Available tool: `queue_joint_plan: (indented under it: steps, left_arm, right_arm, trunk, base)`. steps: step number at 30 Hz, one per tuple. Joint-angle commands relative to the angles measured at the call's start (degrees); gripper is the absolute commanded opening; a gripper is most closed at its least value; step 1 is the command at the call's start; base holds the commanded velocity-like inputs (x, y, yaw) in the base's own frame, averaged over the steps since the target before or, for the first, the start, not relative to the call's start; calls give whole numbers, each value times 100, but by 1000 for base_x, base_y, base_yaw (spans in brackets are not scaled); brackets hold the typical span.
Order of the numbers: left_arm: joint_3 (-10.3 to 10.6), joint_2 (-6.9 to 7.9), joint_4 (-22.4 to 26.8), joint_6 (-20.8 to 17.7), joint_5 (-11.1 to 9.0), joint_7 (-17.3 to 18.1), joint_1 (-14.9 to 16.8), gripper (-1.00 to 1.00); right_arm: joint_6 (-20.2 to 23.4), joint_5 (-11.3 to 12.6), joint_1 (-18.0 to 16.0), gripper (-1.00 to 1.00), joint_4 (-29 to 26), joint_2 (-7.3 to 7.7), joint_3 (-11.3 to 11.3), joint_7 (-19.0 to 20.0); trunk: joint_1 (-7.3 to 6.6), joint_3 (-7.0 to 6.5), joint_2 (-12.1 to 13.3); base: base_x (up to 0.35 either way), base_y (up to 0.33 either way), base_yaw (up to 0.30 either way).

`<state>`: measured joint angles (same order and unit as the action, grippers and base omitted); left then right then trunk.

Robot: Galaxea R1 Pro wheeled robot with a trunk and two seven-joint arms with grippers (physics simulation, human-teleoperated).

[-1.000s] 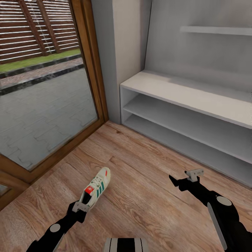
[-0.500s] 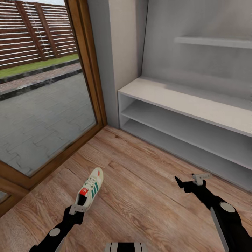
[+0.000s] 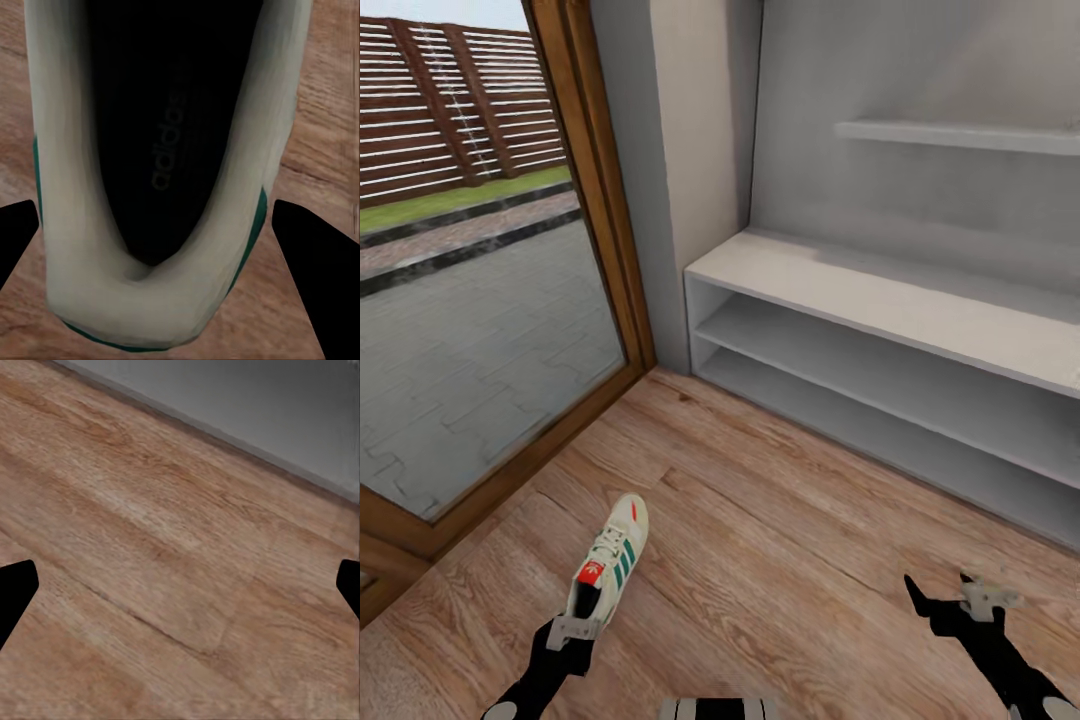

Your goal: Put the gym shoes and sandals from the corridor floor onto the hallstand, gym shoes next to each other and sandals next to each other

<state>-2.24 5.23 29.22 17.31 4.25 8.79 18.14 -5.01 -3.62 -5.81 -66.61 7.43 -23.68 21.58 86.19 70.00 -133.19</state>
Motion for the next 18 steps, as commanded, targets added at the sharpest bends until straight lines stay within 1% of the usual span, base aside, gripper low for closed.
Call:
queue_joint_plan:
  steps: [1,4,5,6,7,8,9,10,14,18]
  left_arm:
    - [-28,-3,5,95,39,22,-53,-100]
    - [-29,-4,10,169,35,19,-127,-100]
    - [-29,-9,12,199,30,17,-197,-100]
    - [-29,-10,14,205,29,17,-220,-100]
    - [-35,-14,13,223,19,11,-328,-100]
    - [-39,-15,-18,239,20,9,-392,-100]
    - [-81,13,16,353,4,3,-508,-100]
    - [-127,17,42,429,-15,4,-548,-100]
    - [-246,8,86,571,-48,7,-615,-100]
    - [-284,5,96,607,-60,4,-635,-100]
  right_arm:
    - [-261,-26,59,100,260,-5,-134,21]
    - [-600,-18,113,100,750,-10,-350,15]
    - [-847,-13,133,100,1105,-13,-464,17]
    - [-934,-11,140,100,1216,-13,-494,20]
    - [-1493,-5,166,100,1887,-13,-584,24]
    - [-1740,-5,173,100,2229,-28,-603,21]
    - [-1822,-1,176,100,2419,-76,-609,15]
    - [-1837,0,176,100,2467,-88,-610,15]
    - [-1856,-3,177,100,2558,-115,-611,18]
    - [-1864,1,177,100,2688,-168,-611,21]
  trunk:
    - [-1,-7,-1]
    - [-1,-34,-1]
    - [-1,-43,-1]
    - [-1,-52,-1]
    - [-1,-61,-1]
    - [-1,-70,-1]
    - [-1,-78,-1]
    - [-1,-86,-1]
    - [-1,-116,-1]
    - [-1,-144,-1]
  base:
    - [0,0,-95]
    - [0,0,-95]
    - [0,0,-95]
    - [0,0,-95]
    - [0,0,-97]
    - [0,0,-98]
    - [0,0,-152]
    - [0,0,-176]
    - [0,0,-199]
    - [0,0,-218]
